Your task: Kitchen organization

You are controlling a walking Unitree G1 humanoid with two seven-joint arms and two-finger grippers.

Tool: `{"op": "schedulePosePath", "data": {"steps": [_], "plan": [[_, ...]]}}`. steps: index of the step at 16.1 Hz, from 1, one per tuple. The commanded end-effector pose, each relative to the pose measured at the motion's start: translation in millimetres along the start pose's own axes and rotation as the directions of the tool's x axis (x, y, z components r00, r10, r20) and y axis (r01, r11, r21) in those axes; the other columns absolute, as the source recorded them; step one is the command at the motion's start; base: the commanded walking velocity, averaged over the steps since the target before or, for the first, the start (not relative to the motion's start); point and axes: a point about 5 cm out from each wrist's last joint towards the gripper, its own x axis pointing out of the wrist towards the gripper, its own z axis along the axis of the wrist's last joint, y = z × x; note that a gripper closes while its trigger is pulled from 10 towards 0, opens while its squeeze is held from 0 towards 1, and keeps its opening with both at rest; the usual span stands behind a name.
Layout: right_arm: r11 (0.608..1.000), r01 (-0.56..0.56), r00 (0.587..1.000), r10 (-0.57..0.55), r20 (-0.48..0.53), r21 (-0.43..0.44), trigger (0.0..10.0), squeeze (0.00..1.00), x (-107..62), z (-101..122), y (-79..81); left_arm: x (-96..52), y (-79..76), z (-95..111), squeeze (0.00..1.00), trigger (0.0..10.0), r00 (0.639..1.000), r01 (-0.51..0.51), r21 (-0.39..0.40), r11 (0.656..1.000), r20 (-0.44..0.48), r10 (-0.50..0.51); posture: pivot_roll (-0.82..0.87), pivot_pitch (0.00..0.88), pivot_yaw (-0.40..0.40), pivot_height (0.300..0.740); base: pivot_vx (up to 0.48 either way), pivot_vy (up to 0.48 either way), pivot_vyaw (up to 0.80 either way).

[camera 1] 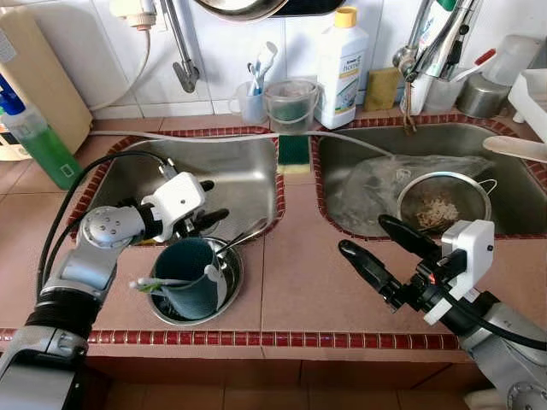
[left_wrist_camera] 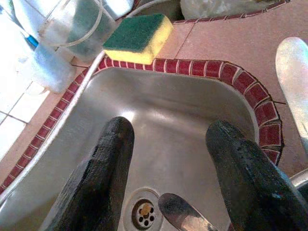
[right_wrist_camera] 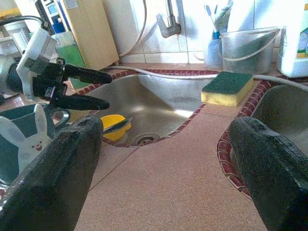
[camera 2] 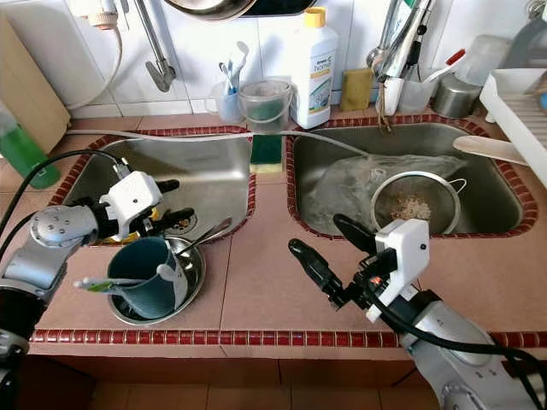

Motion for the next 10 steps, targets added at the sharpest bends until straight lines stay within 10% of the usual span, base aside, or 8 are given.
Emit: {"op": "schedulePosePath", "data": {"steps": [1,7,10], "plan": [[1.0,-0.01,1.0,0.01,0.006,-0.008,10.0,0.0,0.9,1,-1.4,-5.4,0.1,-3,0.0,10.0,1.0,0.014,0.003,1.0,-0.019,-0.014,-0.23,0.098,0.123,0.74,0.0,0.0,0.0],[1.0,-0.013,1.0,0.013,0.021,-0.018,10.0,0.0,3.8,3,-2.5,-3.3,10.9,5,0.0,10.0,0.996,-0.084,-0.026,0.996,0.011,0.084,-0.23,0.09,0.122,0.74,0.0,0.0,0.0],[1.0,-0.012,0.999,0.013,0.031,-0.02,10.0,0.0,6.0,3,-3.2,-3.2,35.3,28,0.0,10.0,0.96,-0.224,-0.195,0.955,0.123,0.251,-0.23,0.088,0.117,0.74,0.0,0.0,0.0]]}}
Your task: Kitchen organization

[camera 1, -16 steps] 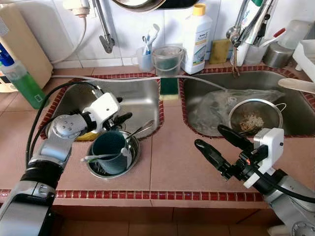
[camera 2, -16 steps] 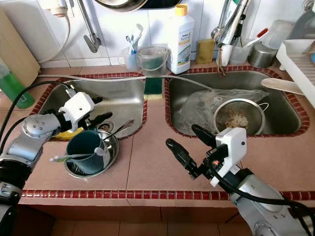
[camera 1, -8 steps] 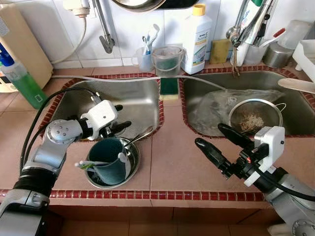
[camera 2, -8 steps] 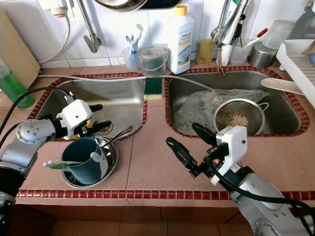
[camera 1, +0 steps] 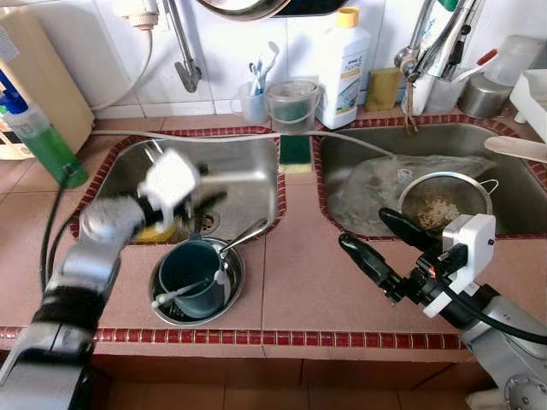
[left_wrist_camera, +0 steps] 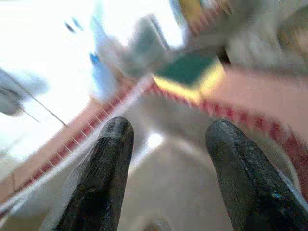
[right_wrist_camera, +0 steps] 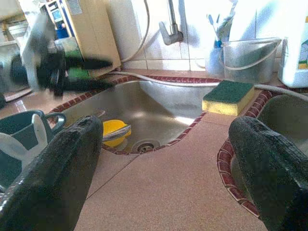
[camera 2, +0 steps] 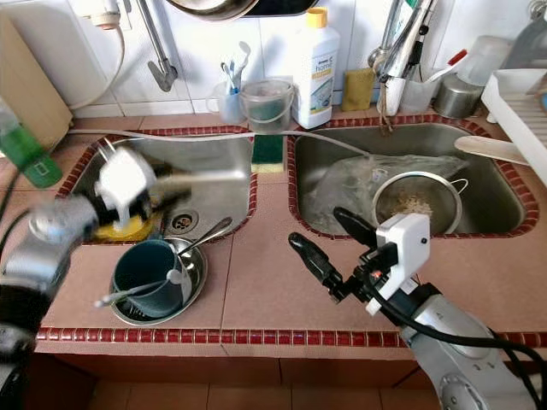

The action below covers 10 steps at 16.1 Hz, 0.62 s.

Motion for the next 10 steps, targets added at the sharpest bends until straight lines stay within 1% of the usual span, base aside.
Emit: {"op": "schedulePosePath", "data": {"steps": [1,3,5,6,7,8,9,10], "plan": [[1.0,-0.006,1.0,0.006,0.01,-0.007,10.0,0.0,2.1,1,0.6,-3.0,13.2,13,0.0,10.0,0.997,-0.053,-0.034,0.998,0.046,0.054,-0.23,0.087,0.113,0.74,0.0,0.0,0.0],[1.0,-0.003,1.0,0.003,0.023,-0.008,10.0,0.0,4.6,3,-0.7,-4.7,22.0,18,0.0,10.0,0.993,-0.092,-0.087,0.992,0.071,0.099,-0.23,0.085,0.11,0.74,0.0,0.0,0.0],[0.999,0.035,0.997,-0.034,0.065,-0.019,10.0,0.0,10.7,6,-4.6,-10.9,31.4,21,0.0,10.0,0.984,-0.135,-0.187,0.973,0.093,0.154,-0.22,0.083,0.104,0.74,0.0,0.0,0.0],[0.995,0.089,0.992,-0.085,0.095,-0.034,10.0,0.0,15.0,8,-9.0,-14.6,35.1,18,0.0,10.0,0.976,-0.184,-0.247,0.951,0.072,0.208,-0.22,0.083,0.101,0.74,0.0,0.0,0.0],[0.981,0.187,0.976,-0.181,0.124,-0.041,10.0,0.0,22.1,9,-16.0,-19.7,36.6,13,0.0,10.0,0.958,-0.261,-0.299,0.918,0.04,0.286,-0.22,0.083,0.098,0.74,0.0,0.0,0.0],[0.977,0.208,0.971,-0.201,0.132,-0.042,10.0,0.0,23.9,10,-17.2,-21.6,36.6,11,0.0,10.0,0.948,-0.295,-0.298,0.908,0.029,0.318,-0.22,0.084,0.094,0.74,0.0,0.0,0.0],[0.953,0.301,0.944,-0.291,0.157,-0.041,10.0,0.0,29.6,11,-23.1,-26.6,37.4,11,0.0,10.0,0.907,-0.406,-0.293,0.866,-0.008,0.422,-0.21,0.084,0.085,0.74,0.0,0.0,0.0],[0.928,0.368,0.919,-0.355,0.174,-0.05,10.0,0.0,32.7,12,-28.4,-28.6,36.3,17,0.0,10.0,0.879,-0.452,-0.344,0.823,-0.013,0.477,-0.2,0.082,0.076,0.74,0.0,0.0,0.0]]}}
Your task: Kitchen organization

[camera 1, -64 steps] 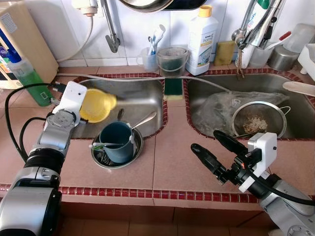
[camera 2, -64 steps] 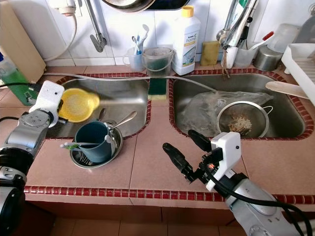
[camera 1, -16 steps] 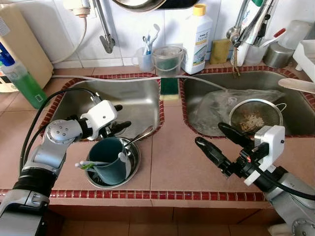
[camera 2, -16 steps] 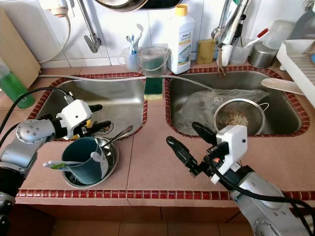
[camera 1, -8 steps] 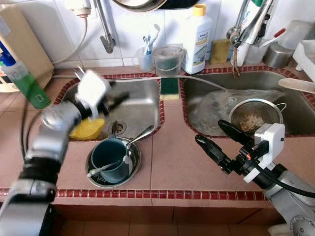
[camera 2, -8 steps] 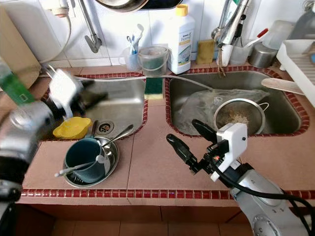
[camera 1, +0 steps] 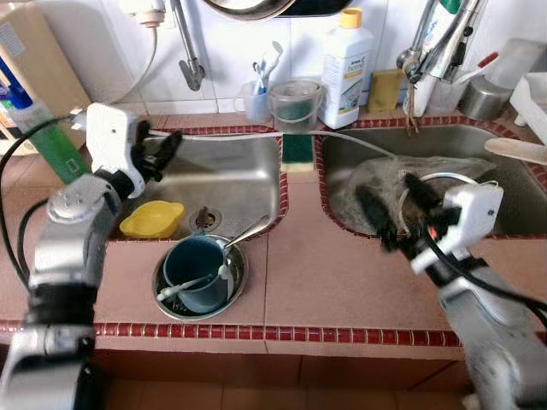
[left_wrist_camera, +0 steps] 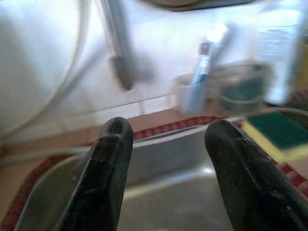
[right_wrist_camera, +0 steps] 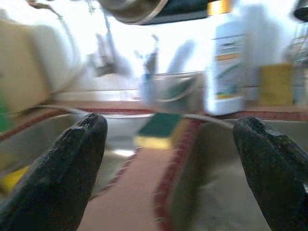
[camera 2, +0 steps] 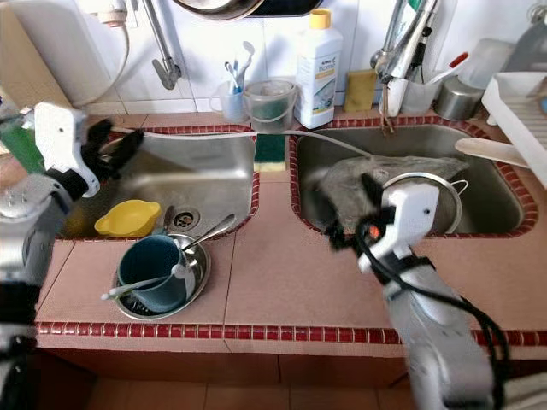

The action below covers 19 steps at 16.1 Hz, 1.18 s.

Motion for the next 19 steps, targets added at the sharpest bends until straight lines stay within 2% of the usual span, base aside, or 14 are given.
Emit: {"op": "schedulePosePath", "data": {"steps": [1,2,3,5,6,9,11,13,15,17,19], "plan": [[0.996,0.087,0.995,-0.086,0.041,-0.029,10.0,0.0,4.6,4,-6.0,-5.0,3.0,12,0.0,10.0,0.996,-0.077,-0.013,0.997,0.04,0.077,-0.19,0.079,0.071,0.74,0.0,0.0,0.0],[0.993,0.115,0.992,-0.113,0.052,-0.037,10.0,0.0,6.0,4,-7.8,-6.1,1.9,14,0.0,10.0,0.994,-0.092,-0.004,0.996,0.051,0.092,-0.19,0.079,0.071,0.74,0.0,0.0,0.0],[0.989,0.143,0.988,-0.141,0.064,-0.043,10.0,0.0,12.1,4,-7.1,-12.2,-8.9,14,0.0,10.0,0.99,-0.106,-0.058,0.993,0.089,0.111,-0.18,0.072,0.062,0.74,0.0,0.0,0.0],[0.988,0.149,0.987,-0.146,0.066,-0.048,10.0,0.0,17.1,0,-2.7,-20.1,-22.5,11,0.0,10.0,0.989,-0.092,-0.036,0.995,0.116,0.096,-0.18,0.065,0.056,0.74,0.0,0.0,0.0],[0.991,0.119,0.991,-0.116,0.065,-0.059,10.0,0.0,18.7,0,1.3,-22.4,-24.4,10,0.0,10.0,0.988,-0.092,-0.065,0.994,0.121,0.1,-0.17,0.06,0.052,0.74,0.0,0.0,0.0],[0.99,-0.095,0.993,0.101,0.059,-0.103,10.0,0.0,18.9,0,18.0,-30.2,-24.6,8,0.0,10.0,0.992,-0.066,-0.092,0.994,0.101,0.076,-0.18,0.05,0.051,0.74,0.0,0.0,0.0],[0.974,-0.196,0.979,0.201,0.035,-0.114,10.0,0.0,16.7,0,22.9,-35.7,-19.2,8,0.0,10.0,0.993,-0.047,-0.029,0.998,0.107,0.05,-0.18,0.046,0.05,0.74,0.0,0.0,0.0],[0.945,-0.299,0.953,0.301,-0.005,-0.133,10.0,0.0,14.5,0,25.4,-42.3,0.3,11,0.0,10.0,0.993,-0.047,0.009,0.999,0.111,0.046,-0.17,0.038,0.041,0.74,0.0,0.0,0.0],[0.924,-0.357,0.934,0.357,-0.03,-0.135,10.0,0.0,13.1,-1,26.1,-50.1,13.0,10,0.0,10.0,0.994,-0.046,0.043,0.998,0.106,0.041,-0.17,0.034,0.035,0.74,0.0,0.0,0.0],[0.906,-0.404,0.915,0.401,-0.047,-0.124,10.0,0.0,11.4,-2,27.8,-63.6,25.4,12,0.0,10.0,0.99,-0.01,0.004,1.0,0.138,0.01,-0.17,0.029,0.024,0.74,0.0,0.0,0.0],[0.895,-0.428,0.904,0.424,-0.06,-0.123,10.0,0.0,10.1,-3,27.8,-74.8,30.9,9,0.0,10.0,0.989,0.058,0.038,0.998,0.134,-0.062,-0.16,0.024,0.017,0.74,0.0,0.0,0.0]]}}
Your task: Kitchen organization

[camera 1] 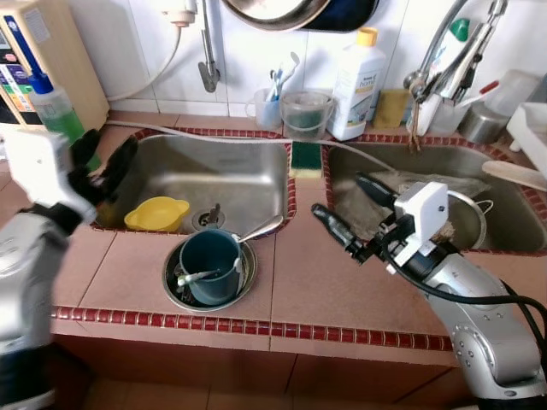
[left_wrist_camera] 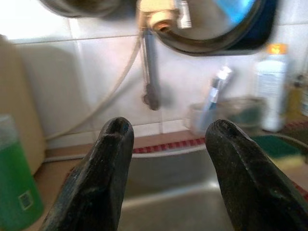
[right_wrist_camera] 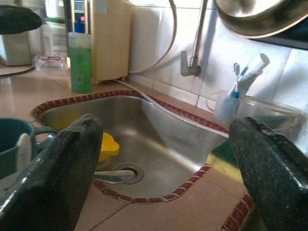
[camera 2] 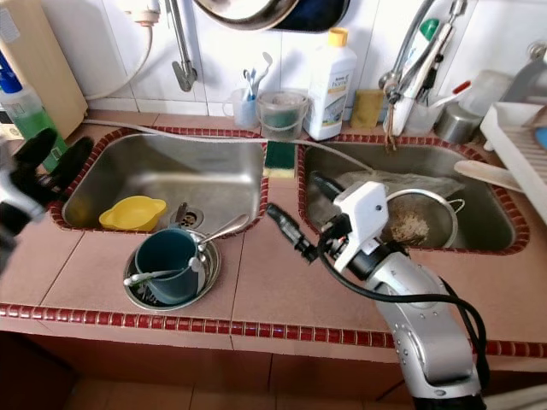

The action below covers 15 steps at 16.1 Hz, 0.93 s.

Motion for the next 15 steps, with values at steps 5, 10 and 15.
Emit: {"op": "schedulePosePath", "data": {"steps": [5,10,15], "plan": [[0.997,-0.061,0.998,0.06,-0.037,-0.035,10.0,0.0,-5.5,3,-6.6,-24.8,10.4,-18,0.0,10.0,0.996,0.039,0.031,0.999,-0.087,-0.036,-0.15,0.029,0.009,0.74,0.0,0.0,0.0],[0.921,0.391,0.919,-0.39,0.062,-0.005,10.0,0.0,-1.3,8,-48.2,8.7,-3.2,-5,0.0,10.0,0.967,-0.253,0.036,0.967,-0.007,0.253,-0.15,0.046,0.009,0.74,0.0,0.0,0.0],[0.831,0.552,0.827,-0.556,0.086,0.064,10.0,0.0,-5.3,0,-47.6,18.3,-34.1,-20,0.0,10.0,0.94,-0.341,-0.004,0.94,0.01,0.341,-0.16,0.041,0.036,0.74,0.0,0.0,0.0]]}}
